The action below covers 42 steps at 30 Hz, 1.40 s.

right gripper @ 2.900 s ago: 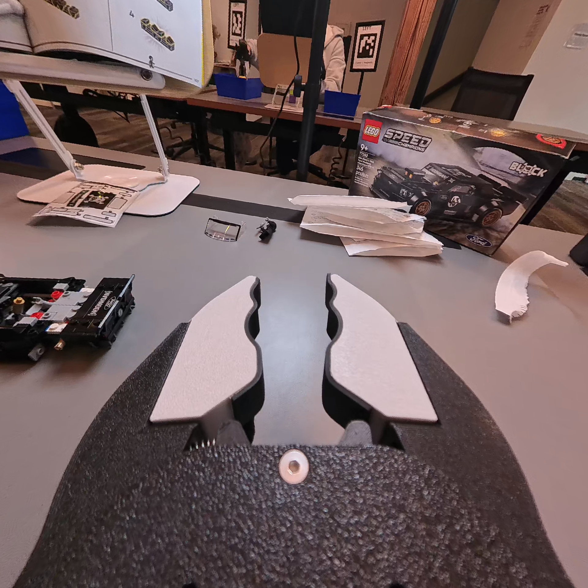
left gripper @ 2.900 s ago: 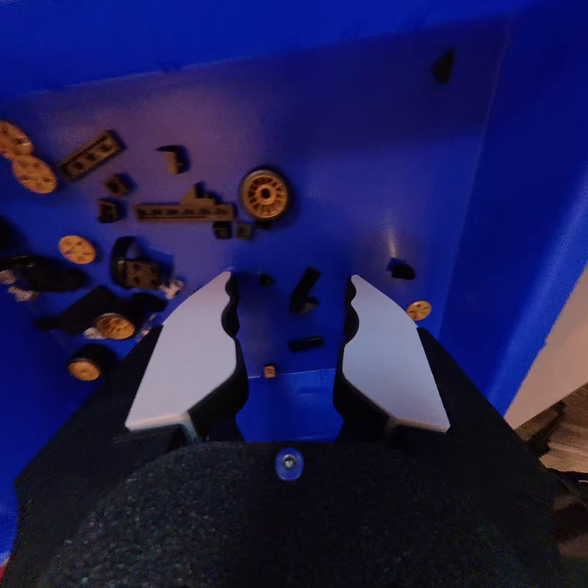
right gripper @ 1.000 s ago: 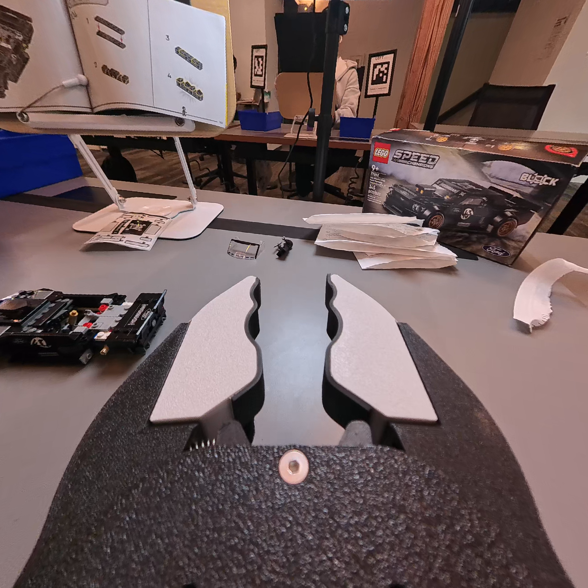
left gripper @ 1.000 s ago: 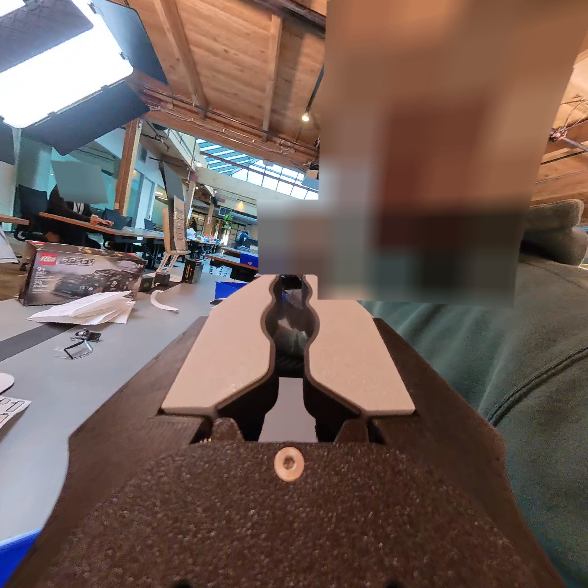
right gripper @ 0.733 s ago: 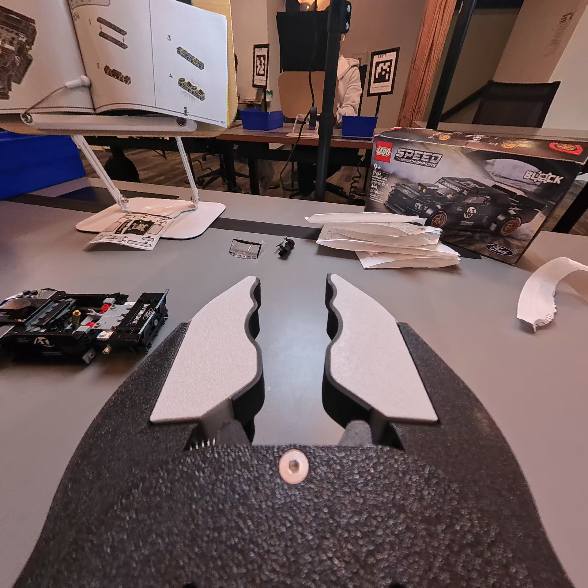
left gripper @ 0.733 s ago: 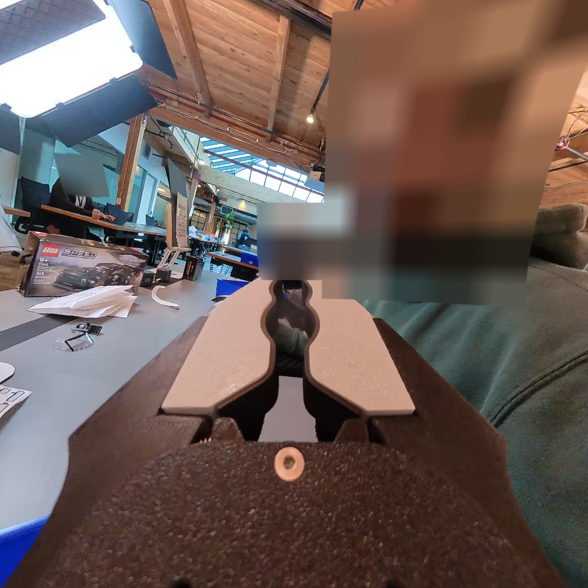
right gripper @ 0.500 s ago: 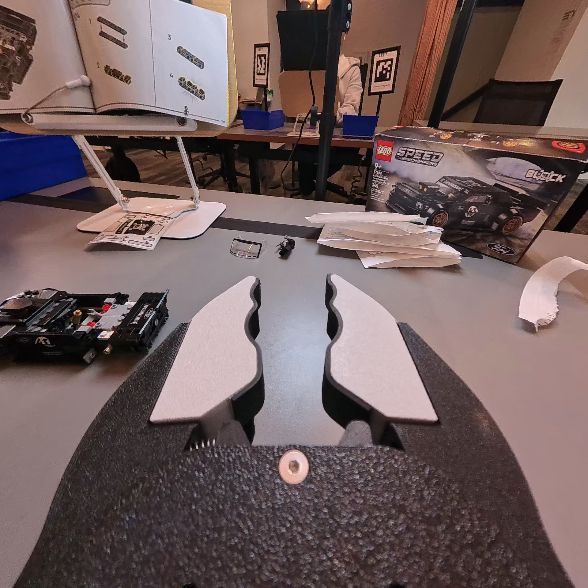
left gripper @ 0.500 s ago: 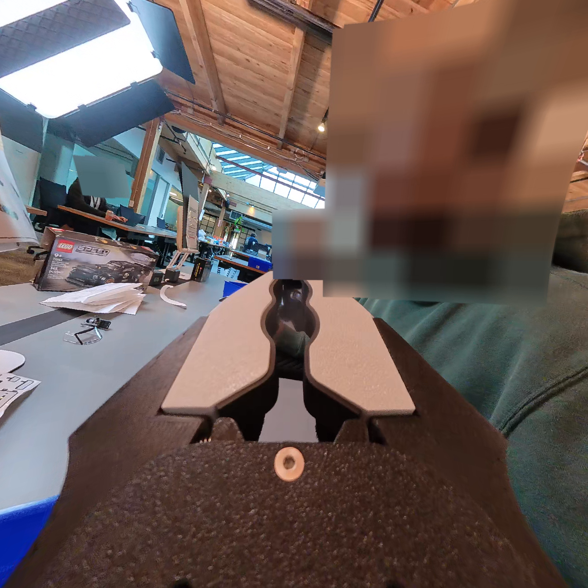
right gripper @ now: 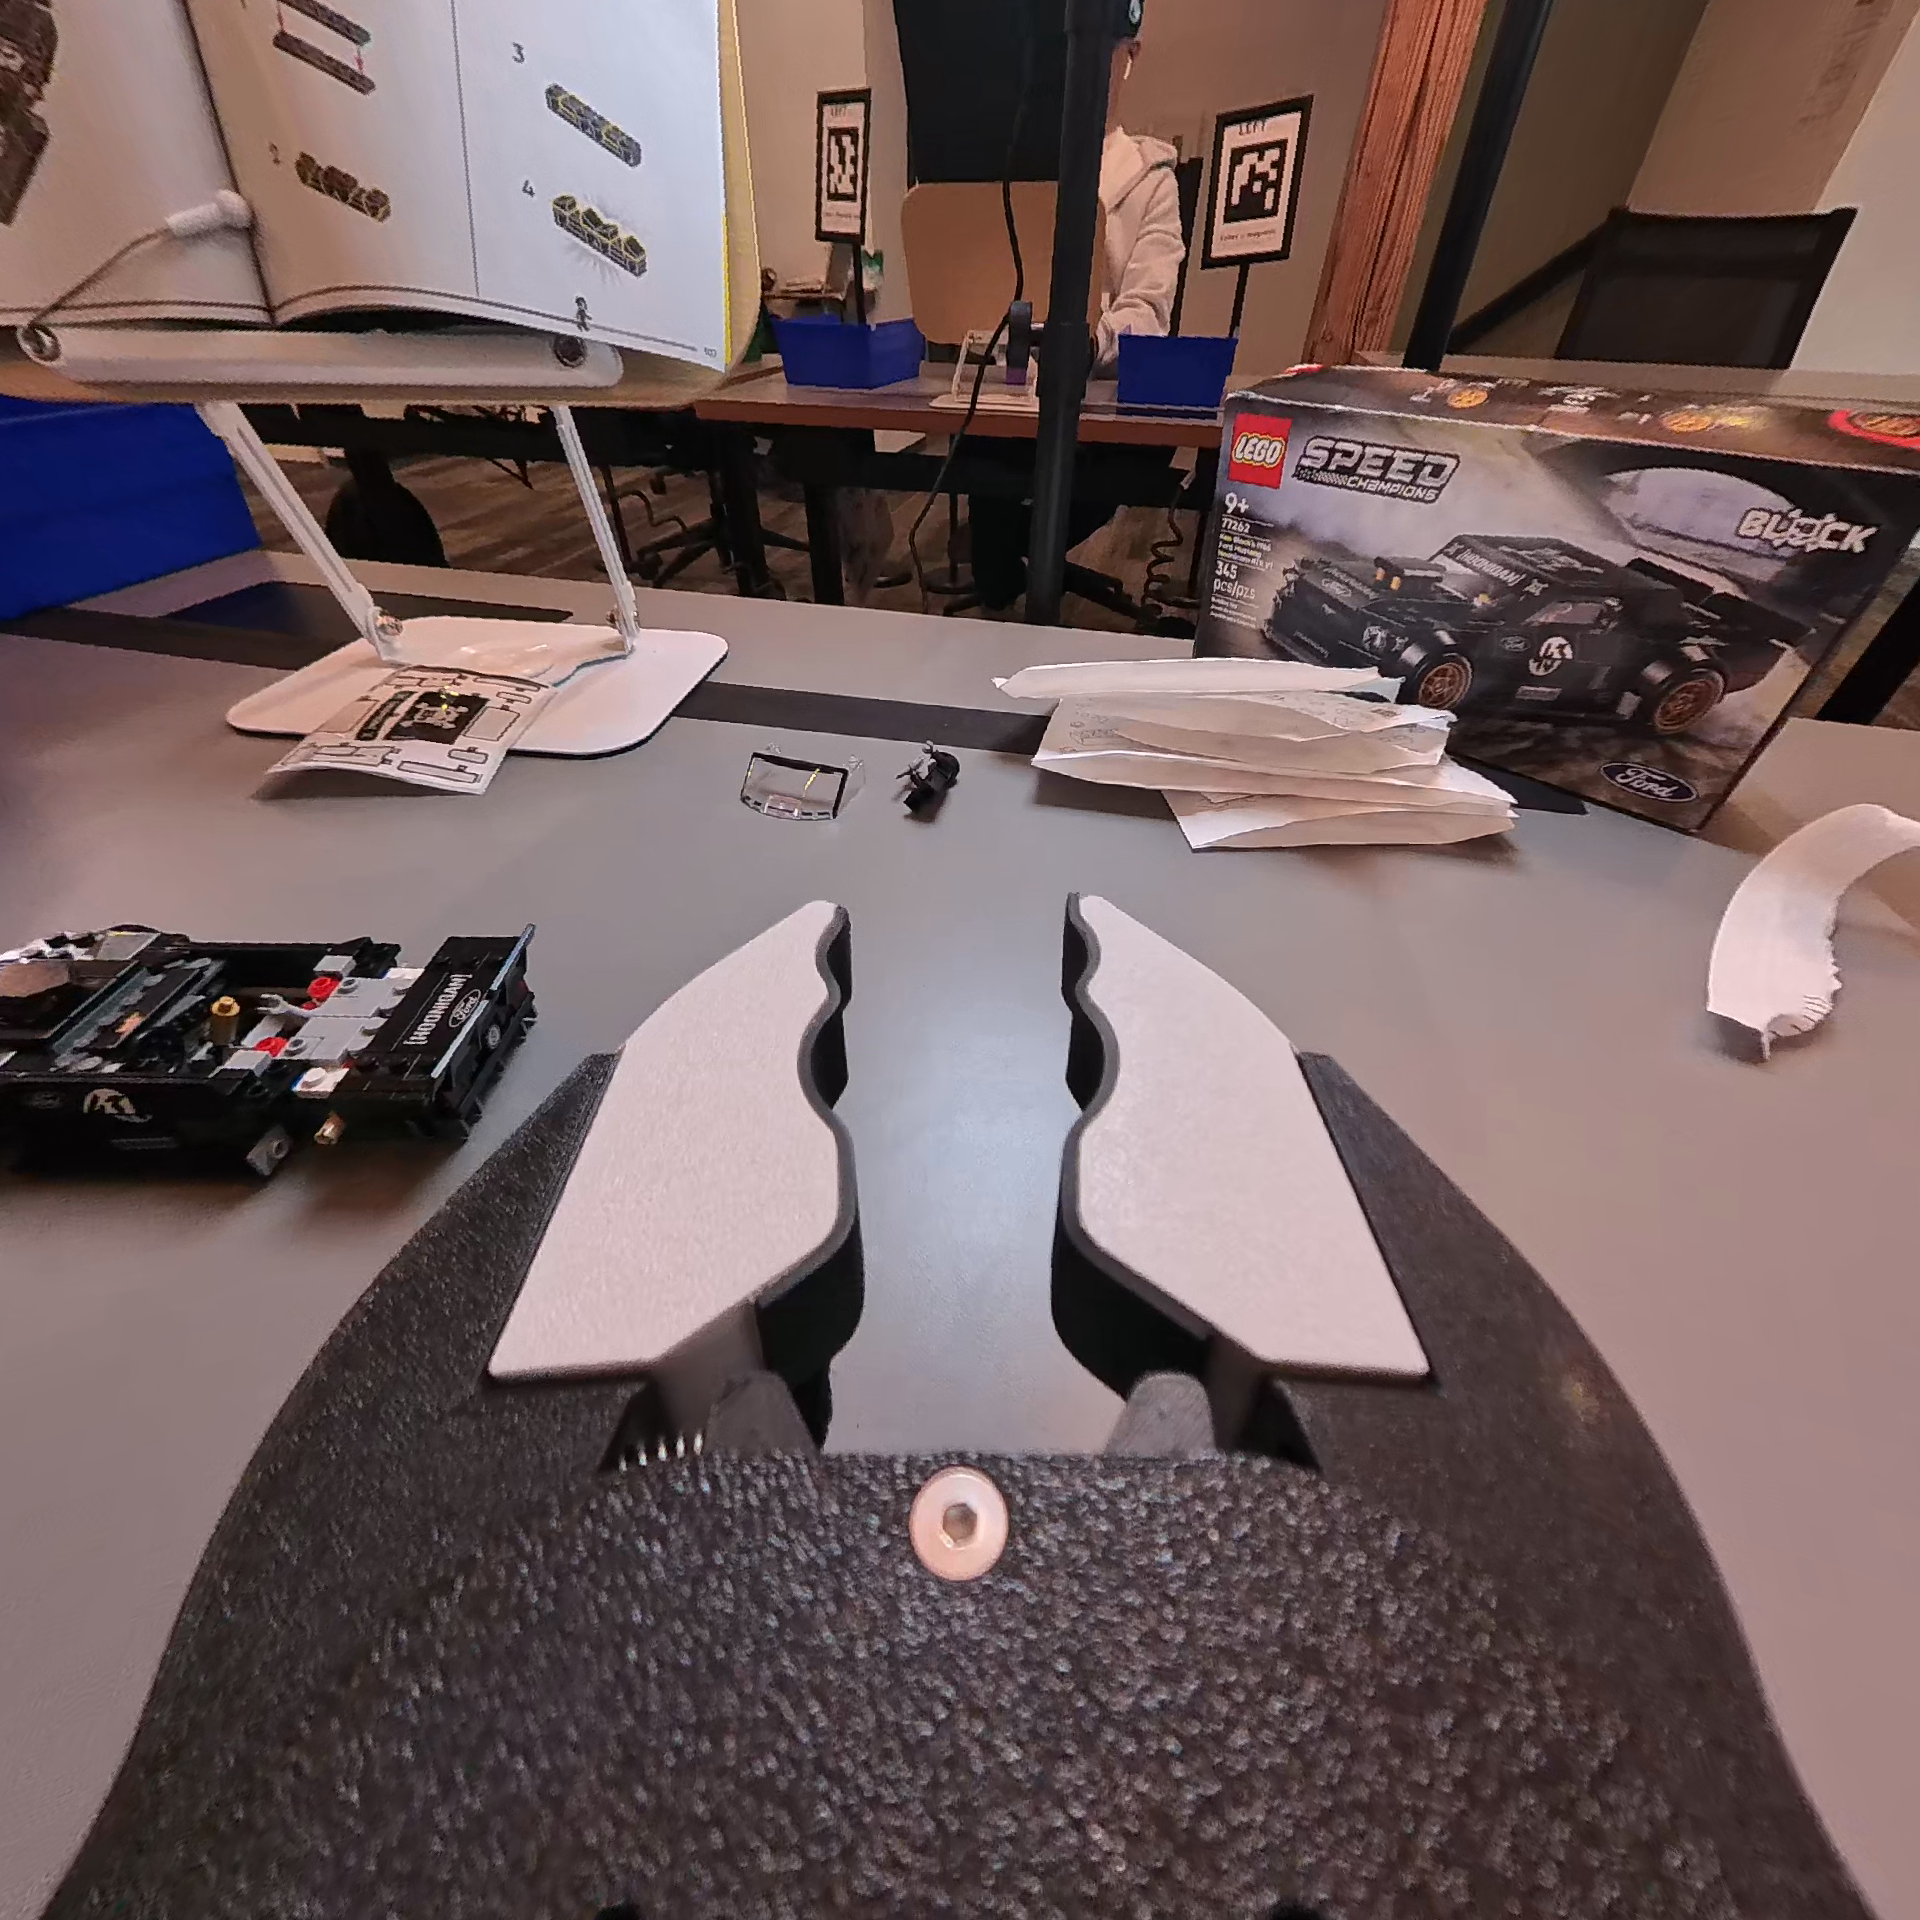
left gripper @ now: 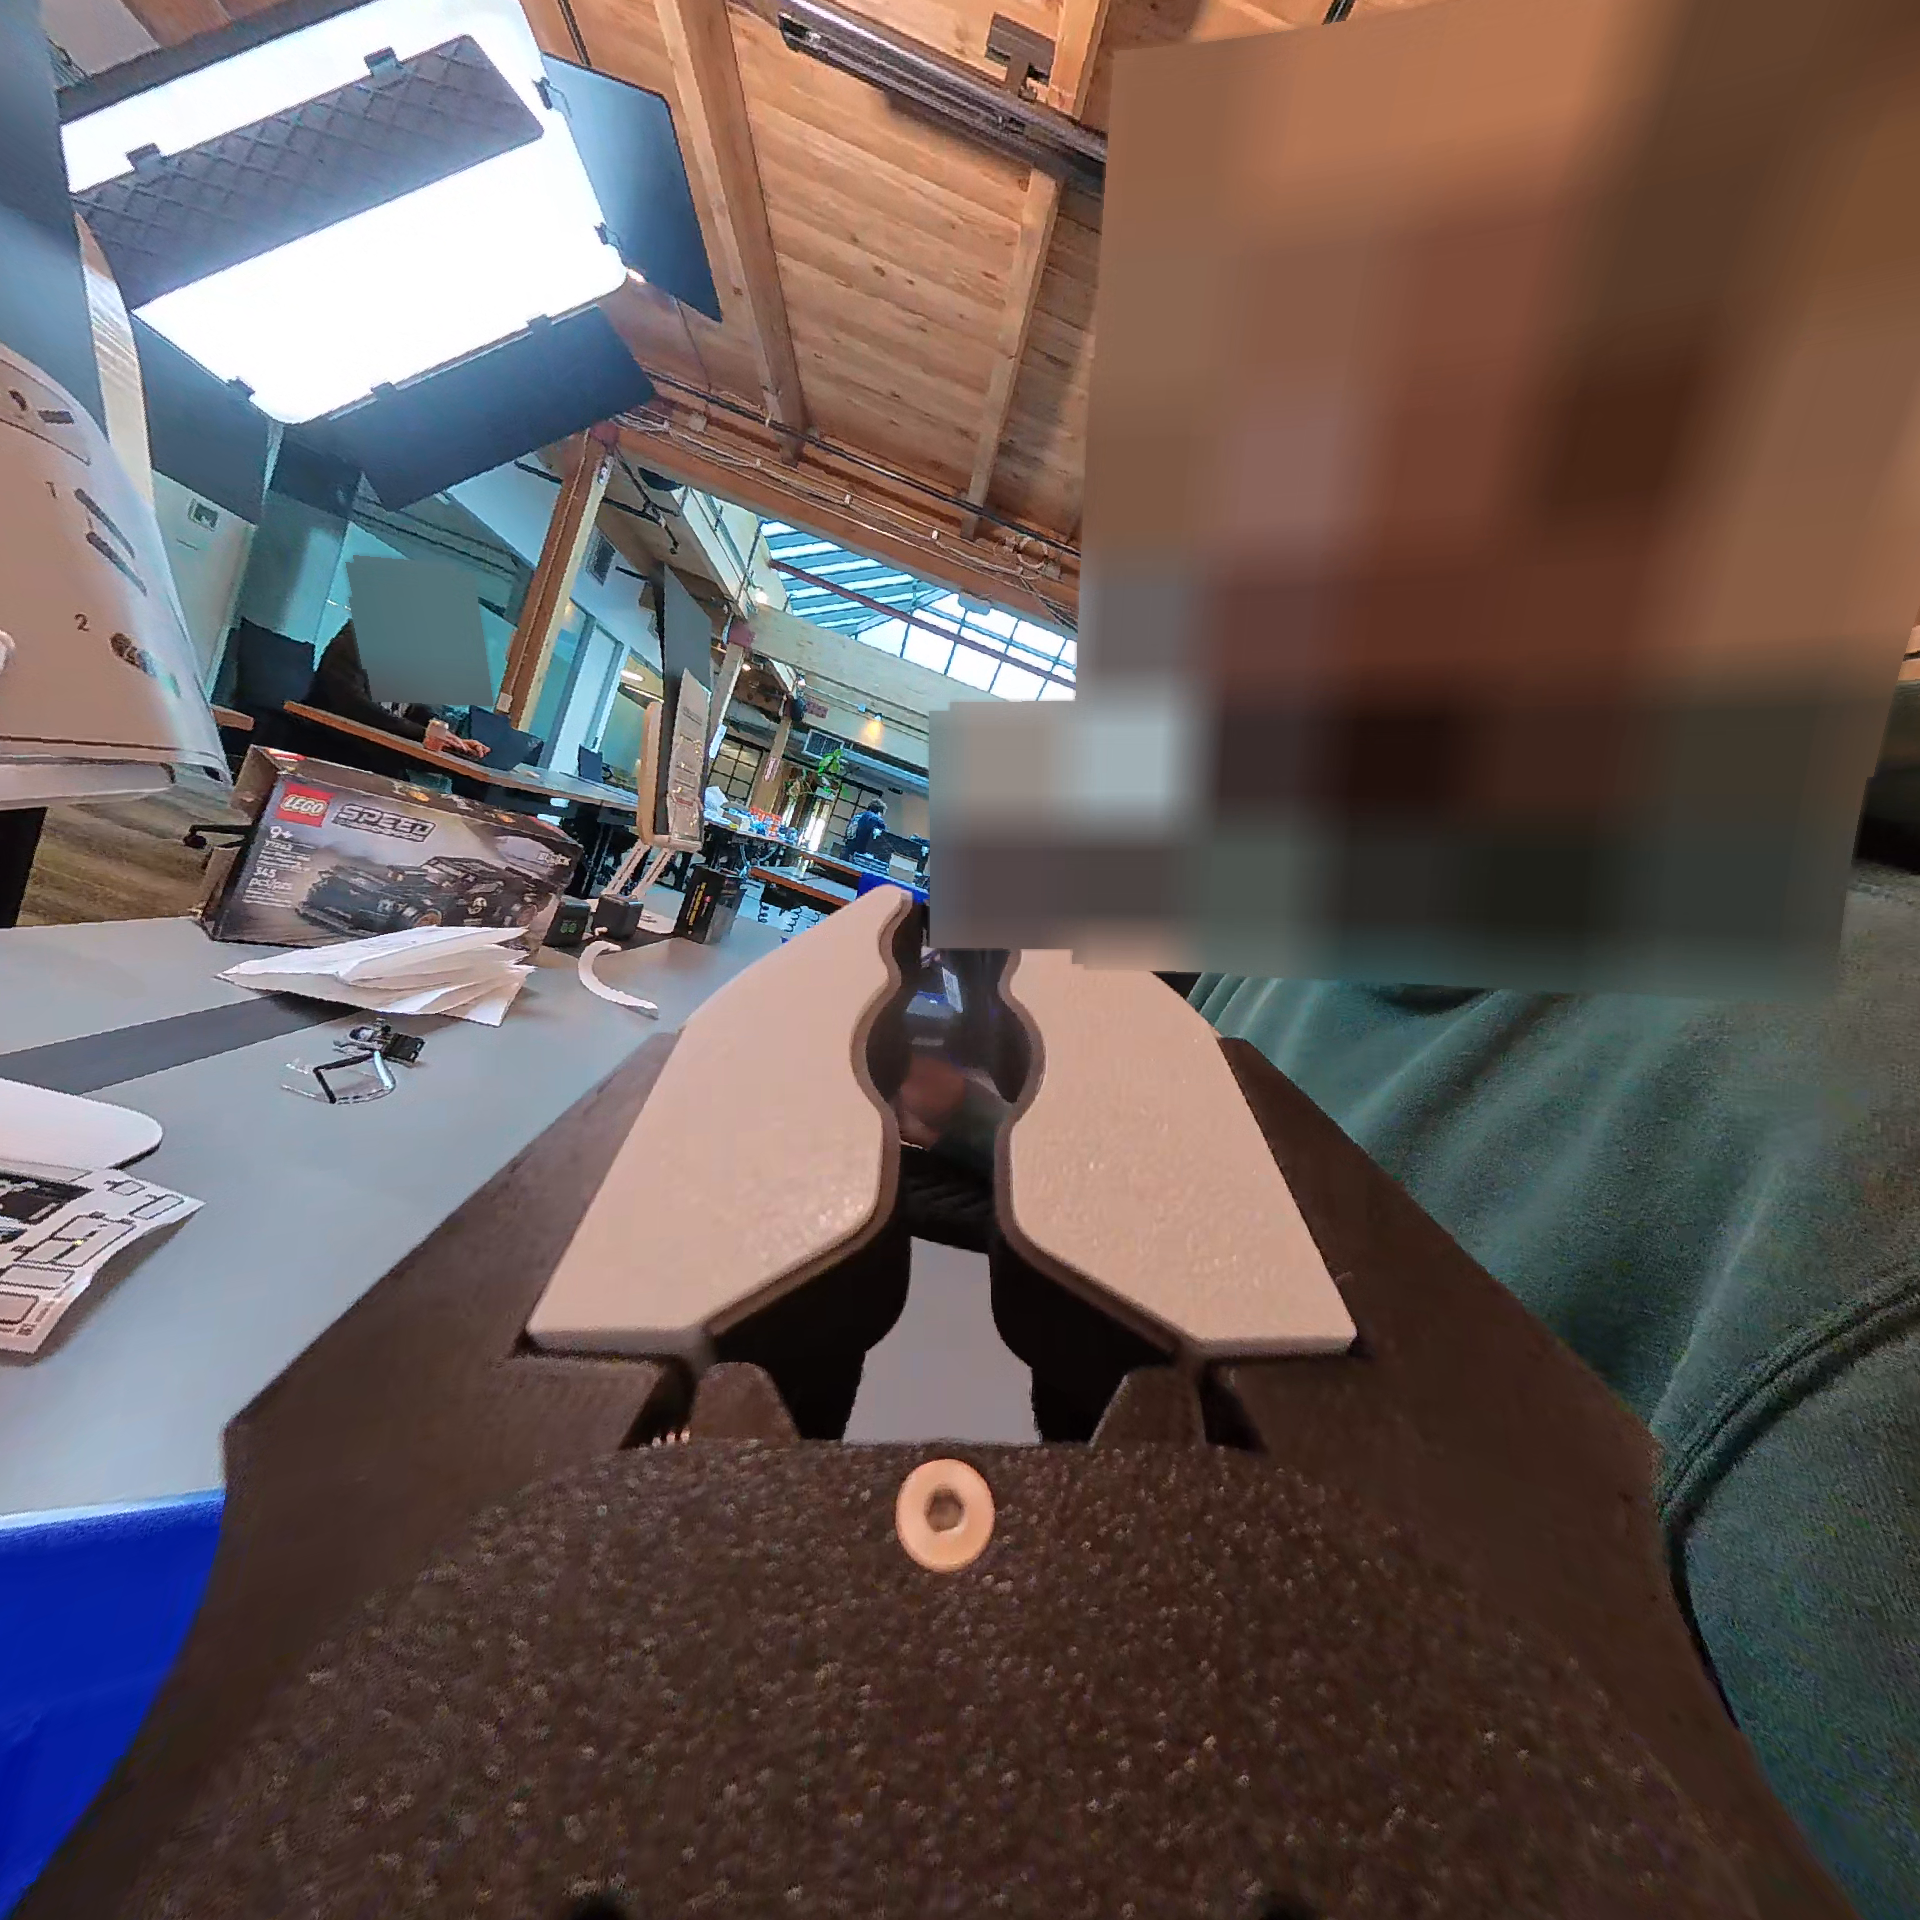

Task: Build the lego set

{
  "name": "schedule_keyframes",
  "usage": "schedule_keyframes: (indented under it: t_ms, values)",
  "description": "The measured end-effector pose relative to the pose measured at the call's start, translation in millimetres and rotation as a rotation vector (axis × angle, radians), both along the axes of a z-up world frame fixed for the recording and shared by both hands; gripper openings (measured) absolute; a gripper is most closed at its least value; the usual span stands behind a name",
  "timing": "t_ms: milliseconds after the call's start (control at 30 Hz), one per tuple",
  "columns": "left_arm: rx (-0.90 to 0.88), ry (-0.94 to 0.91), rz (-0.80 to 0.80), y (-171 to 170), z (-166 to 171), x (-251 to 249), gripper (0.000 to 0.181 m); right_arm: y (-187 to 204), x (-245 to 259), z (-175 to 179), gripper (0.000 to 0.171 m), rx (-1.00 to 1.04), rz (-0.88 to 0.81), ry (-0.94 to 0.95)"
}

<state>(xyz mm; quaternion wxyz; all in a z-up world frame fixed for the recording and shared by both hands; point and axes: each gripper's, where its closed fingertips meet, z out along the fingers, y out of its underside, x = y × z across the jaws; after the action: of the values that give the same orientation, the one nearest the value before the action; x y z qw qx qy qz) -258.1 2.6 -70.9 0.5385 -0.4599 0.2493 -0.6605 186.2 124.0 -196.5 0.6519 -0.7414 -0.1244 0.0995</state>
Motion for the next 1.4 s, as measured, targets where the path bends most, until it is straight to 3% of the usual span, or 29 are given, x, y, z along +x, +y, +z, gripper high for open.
schedule_keyframes:
  t_ms: [300, 600, 767, 900, 1067, 1167, 1400]
  values:
    - [0.059, 0.029, 0.033, -2, -3, 10, 0.011, 4, -2, -5, 0.039, -0.011, -0.011, -0.037]
    - [0.335, 0.383, 0.38, 10, -15, 54, 0.012, -4, -28, 9, 0.04, 0.055, 0.065, -0.075]
    - [0.593, 0.565, 0.611, 13, -15, 77, 0.012, -31, -112, 40, 0.038, 0.08, 0.385, -0.01]
    - [0.745, 0.654, 0.714, 13, -18, 100, 0.012, -76, -200, 71, 0.037, 0.004, 0.79, 0.208]
    - [0.92, 0.748, 0.805, 11, -24, 129, 0.012, -108, -257, 104, 0.035, -0.148, 1.122, 0.491]
    - [1.006, 0.819, 0.842, 10, -31, 143, 0.012, -110, -274, 106, 0.034, -0.271, 1.215, 0.613]
    - [1.09, 0.853, 0.845, 3, -42, 162, 0.012, -125, -293, 86, 0.024, -0.383, 1.336, 0.631]
